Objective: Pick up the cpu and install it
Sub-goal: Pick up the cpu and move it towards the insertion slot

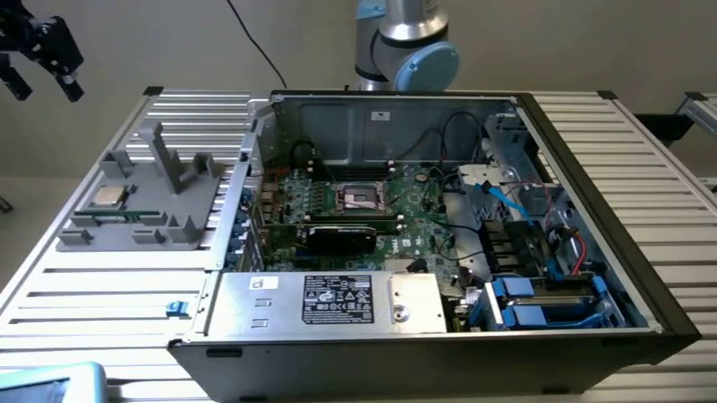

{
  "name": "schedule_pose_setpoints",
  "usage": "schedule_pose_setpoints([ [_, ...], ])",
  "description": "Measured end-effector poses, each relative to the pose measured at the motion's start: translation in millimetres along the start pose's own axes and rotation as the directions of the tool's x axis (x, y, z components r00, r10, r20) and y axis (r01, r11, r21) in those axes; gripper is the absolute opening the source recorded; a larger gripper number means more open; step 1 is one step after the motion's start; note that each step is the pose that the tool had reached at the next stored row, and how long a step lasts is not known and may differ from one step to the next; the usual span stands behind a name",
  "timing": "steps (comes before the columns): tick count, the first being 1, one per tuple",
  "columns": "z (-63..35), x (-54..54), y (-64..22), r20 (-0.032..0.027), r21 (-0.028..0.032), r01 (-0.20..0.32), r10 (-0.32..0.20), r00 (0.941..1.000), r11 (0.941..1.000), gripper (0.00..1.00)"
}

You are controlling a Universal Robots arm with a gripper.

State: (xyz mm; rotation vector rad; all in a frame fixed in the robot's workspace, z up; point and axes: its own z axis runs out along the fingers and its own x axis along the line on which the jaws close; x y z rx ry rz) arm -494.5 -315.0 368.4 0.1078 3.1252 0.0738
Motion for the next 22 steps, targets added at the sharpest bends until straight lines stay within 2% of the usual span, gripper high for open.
schedule_pose_setpoints([
  [2, 0.2, 0.0, 0.0, -0.0001, 0.0001, 0.000, 0.000, 1.0000, 1.0000, 0.78],
  [3, 0.9, 0.0, 0.0, 0.0000, 0.0001, 0.000, 0.000, 1.0000, 1.0000, 0.84],
  [4, 1.9, 0.0, -0.1, 0.0000, 0.0007, 0.000, 0.000, 1.0000, 1.0000, 0.84],
  [11, 8.0, -0.6, -0.4, -0.0048, 0.0196, 0.002, -0.002, 1.0000, 0.9998, 0.84],
  [13, 11.5, -1.3, -0.7, -0.0067, 0.0198, 0.005, -0.005, 1.0000, 0.9998, 0.84],
  [18, 18.9, -2.1, -2.2, -0.0185, 0.0207, 0.032, -0.032, 0.9993, 0.9993, 0.84],
  [22, 23.9, -2.2, -2.6, -0.0220, 0.0250, 0.062, -0.062, 0.9979, 0.9978, 0.84],
])
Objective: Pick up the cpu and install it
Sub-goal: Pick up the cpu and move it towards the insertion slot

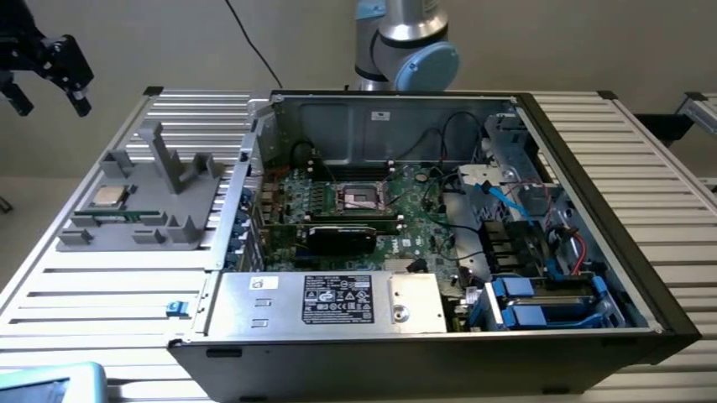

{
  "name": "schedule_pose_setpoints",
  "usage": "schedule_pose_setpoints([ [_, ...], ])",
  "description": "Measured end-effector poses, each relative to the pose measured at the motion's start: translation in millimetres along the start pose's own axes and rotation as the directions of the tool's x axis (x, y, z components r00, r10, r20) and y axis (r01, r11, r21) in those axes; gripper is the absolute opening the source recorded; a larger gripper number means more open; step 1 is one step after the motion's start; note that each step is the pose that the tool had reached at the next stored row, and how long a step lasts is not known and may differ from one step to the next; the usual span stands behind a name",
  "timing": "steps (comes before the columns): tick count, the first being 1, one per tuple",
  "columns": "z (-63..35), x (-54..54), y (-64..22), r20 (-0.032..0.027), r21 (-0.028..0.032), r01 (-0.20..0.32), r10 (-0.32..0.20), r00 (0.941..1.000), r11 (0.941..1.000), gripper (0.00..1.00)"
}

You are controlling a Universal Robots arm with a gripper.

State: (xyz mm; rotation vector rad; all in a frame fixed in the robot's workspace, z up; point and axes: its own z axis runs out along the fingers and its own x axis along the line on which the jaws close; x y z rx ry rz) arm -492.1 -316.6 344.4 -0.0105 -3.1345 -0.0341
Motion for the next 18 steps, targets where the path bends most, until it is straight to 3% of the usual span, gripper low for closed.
schedule_pose_setpoints([
  [5, 6.1, -0.3, -2.3, -0.0003, -0.0006, 0.003, -0.003, 1.0000, 1.0000, 0.84],
  [13, 6.8, -0.3, -2.6, -0.0003, -0.0007, 0.003, -0.003, 1.0000, 1.0000, 0.84],
  [18, 14.7, -0.1, -2.8, 0.0015, -0.0007, 0.003, -0.003, 1.0000, 1.0000, 0.84],
])
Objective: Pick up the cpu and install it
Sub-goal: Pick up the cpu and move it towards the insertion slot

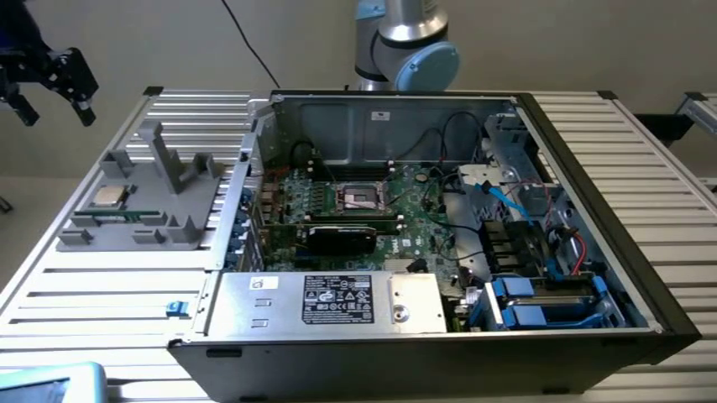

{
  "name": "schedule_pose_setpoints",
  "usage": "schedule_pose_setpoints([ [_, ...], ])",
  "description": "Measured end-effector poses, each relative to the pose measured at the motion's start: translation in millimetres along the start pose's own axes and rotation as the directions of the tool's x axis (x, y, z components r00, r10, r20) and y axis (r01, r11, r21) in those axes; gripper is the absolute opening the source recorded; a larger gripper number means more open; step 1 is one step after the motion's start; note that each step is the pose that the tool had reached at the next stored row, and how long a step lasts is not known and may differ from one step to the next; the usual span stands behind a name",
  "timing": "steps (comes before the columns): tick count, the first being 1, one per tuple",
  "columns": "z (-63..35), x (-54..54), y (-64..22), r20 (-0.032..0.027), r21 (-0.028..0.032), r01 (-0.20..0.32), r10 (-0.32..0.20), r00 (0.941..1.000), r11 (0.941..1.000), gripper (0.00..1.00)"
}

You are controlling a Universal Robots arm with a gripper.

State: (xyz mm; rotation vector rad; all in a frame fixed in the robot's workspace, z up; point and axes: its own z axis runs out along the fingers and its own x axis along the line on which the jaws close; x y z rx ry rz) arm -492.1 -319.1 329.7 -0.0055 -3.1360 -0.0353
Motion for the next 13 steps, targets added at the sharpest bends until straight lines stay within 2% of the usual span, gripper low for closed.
schedule_pose_setpoints([
  [10, 18.2, -0.1, -1.7, -0.0002, -0.0002, 0.001, -0.001, 1.0000, 1.0000, 0.84],
  [12, 21.7, -0.1, -1.9, -0.0001, -0.0020, 0.001, -0.001, 1.0000, 1.0000, 0.84],
  [13, 23.4, -0.2, -2.0, -0.0001, -0.0048, 0.001, -0.001, 1.0000, 1.0000, 0.84],
])
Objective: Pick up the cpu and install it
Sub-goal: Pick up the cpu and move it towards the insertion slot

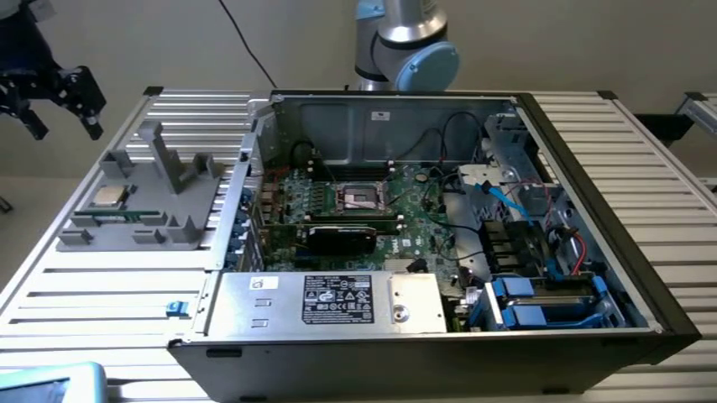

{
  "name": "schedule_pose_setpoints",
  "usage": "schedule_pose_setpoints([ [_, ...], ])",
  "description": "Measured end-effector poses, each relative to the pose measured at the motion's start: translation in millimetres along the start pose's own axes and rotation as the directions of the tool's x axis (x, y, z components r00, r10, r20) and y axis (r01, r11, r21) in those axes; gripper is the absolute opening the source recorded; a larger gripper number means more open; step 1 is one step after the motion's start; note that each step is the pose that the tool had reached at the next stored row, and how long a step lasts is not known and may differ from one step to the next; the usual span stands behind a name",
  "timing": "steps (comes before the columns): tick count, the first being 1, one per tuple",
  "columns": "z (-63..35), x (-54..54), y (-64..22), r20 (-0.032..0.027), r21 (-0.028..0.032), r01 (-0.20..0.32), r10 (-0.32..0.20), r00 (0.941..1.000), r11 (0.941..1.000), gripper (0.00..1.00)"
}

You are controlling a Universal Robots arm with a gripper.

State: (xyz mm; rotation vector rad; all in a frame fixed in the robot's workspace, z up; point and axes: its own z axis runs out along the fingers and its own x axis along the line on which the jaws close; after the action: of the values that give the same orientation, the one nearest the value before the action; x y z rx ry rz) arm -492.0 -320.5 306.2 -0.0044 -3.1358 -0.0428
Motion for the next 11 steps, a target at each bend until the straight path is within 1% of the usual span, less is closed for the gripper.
schedule_pose_setpoints([
  [1, 1.4, 0.0, -0.1, -0.0001, -0.0037, 0.000, 0.000, 1.0000, 1.0000, 0.84],
  [4, 4.9, 0.0, -0.1, -0.0001, -0.0222, 0.000, 0.000, 1.0000, 0.9998, 0.84],
  [5, 6.8, 0.0, -0.2, 0.0001, -0.0243, 0.000, 0.000, 1.0000, 0.9997, 0.84],
  [8, 12.2, 0.0, -0.4, -0.0001, -0.0240, 0.001, -0.001, 1.0000, 0.9997, 0.84],
  [11, 17.6, -0.1, -0.7, -0.0002, -0.0224, 0.003, -0.003, 1.0000, 0.9997, 0.84],
])
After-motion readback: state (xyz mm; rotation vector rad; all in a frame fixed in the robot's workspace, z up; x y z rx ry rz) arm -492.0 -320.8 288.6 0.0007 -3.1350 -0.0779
